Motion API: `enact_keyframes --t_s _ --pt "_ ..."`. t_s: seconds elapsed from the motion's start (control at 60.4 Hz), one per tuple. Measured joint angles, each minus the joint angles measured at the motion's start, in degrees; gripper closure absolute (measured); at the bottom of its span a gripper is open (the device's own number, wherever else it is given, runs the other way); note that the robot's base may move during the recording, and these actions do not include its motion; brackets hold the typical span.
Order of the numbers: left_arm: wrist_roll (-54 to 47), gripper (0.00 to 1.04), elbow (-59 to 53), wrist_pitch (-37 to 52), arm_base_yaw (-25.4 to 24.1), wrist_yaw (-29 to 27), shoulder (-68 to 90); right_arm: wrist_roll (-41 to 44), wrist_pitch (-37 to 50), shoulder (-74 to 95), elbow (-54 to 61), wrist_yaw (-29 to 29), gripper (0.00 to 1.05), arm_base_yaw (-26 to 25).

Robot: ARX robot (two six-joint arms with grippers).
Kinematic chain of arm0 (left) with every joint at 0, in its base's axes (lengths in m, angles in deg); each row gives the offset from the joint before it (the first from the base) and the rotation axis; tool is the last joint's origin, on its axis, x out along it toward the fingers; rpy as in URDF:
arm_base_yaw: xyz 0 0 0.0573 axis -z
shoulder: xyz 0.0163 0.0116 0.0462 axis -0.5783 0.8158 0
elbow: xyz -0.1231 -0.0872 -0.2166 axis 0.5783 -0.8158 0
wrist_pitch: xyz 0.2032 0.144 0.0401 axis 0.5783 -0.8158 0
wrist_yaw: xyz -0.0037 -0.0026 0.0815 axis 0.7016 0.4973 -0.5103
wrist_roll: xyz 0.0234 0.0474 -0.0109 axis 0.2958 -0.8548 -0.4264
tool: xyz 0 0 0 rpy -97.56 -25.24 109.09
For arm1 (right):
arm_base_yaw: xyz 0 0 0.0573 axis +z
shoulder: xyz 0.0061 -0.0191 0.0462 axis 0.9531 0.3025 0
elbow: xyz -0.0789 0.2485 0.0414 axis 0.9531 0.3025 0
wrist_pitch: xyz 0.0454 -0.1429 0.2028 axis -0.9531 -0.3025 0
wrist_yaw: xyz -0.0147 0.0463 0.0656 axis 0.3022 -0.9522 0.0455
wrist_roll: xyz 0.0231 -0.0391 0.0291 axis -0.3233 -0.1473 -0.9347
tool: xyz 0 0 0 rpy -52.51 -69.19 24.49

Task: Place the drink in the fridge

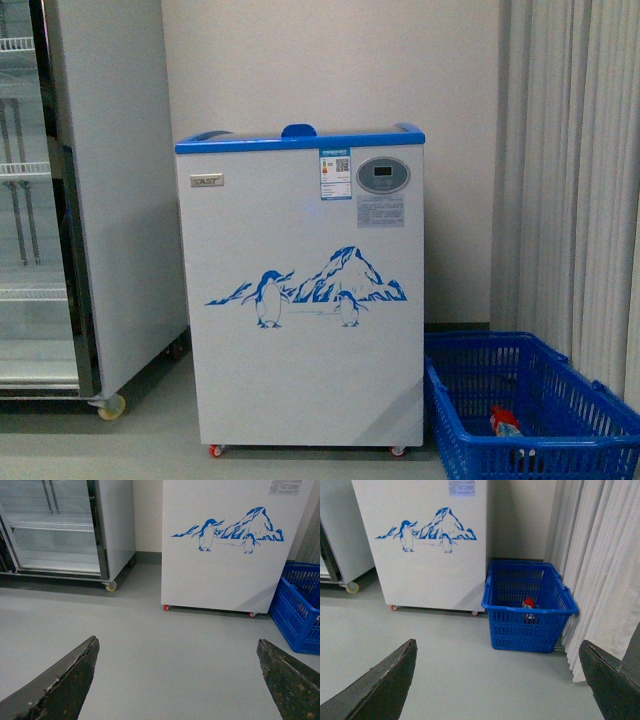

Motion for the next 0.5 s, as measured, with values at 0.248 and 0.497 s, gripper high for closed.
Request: enact_keyframes --t_s 0.248,0.497 --pt "0.0 0.08 0.0 0.0 0.0 0.0 0.0 0.0 0.0 0.0 0.0 0.0 0.08 0.0" --pt "0.0 0.08 0.0 0.0 0.0 0.0 0.0 0.0 0.0 0.0 0.0 0.0 0.08 0.0"
